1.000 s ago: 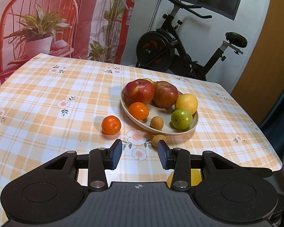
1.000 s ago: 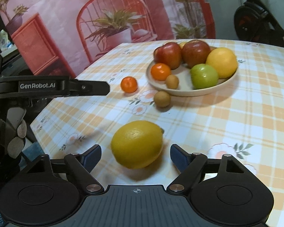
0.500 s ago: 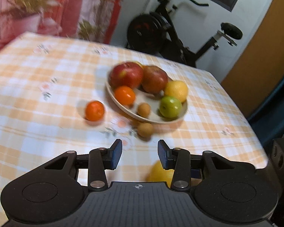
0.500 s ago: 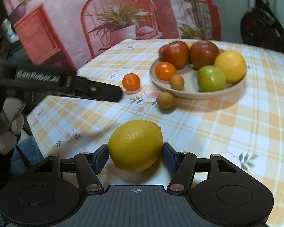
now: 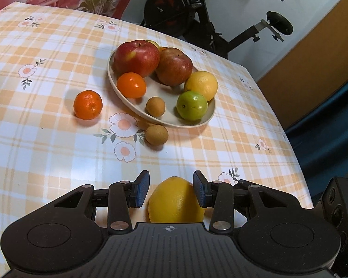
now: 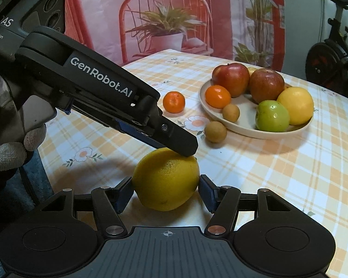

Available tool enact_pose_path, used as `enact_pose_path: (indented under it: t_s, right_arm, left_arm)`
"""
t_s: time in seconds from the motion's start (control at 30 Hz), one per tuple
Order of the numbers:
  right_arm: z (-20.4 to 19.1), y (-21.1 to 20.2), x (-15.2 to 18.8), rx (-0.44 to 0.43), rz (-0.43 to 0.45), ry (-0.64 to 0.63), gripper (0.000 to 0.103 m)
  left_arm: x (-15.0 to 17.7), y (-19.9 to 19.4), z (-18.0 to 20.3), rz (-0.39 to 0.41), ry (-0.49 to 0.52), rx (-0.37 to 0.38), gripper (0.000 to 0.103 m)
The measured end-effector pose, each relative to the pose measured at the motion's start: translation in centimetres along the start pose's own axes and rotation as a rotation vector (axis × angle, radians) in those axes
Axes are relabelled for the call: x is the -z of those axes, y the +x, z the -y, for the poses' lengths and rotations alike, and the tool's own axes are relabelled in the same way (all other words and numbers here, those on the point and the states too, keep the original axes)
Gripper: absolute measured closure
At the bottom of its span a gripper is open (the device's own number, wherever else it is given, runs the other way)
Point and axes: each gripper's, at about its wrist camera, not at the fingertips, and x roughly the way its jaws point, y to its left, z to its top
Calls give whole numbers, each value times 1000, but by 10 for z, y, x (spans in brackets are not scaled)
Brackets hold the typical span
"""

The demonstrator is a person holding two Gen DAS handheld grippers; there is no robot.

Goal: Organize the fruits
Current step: 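Close both grippers on the yellow grapefruit and lift it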

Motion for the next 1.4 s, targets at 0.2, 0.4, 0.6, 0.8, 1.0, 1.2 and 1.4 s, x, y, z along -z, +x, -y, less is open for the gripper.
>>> enact_pose_path:
  t_s: [0.2,0.4,0.6,0.8,1.0,1.2,1.4]
  right_arm:
    - [4,0,3,-4,-13,25,41]
    - [7,-4,8,-10,-22,52,39]
    - [6,-6,10,-15,-25,52,44]
    - [4,-7,10,-40,-28,51,53]
    - [3,-7,10,-40,-28,50,53]
    - [3,-7,10,-40,-26,52,53]
    - [3,-8,10,-36,-24,50,53]
  left_arm:
    - [6,-2,1,7,0,19,57]
    - [9,-6,-2,41,-17,-1,56]
    - [11,-10,-5,59,-39,-10,56]
    - [14,-10,-3,55,-44,5,56]
    - [16,-10,-3,46,-51,18,56]
    - [18,-8,-3,28,-56,36,56]
    - [19,-7,-3,34,-53,33,56]
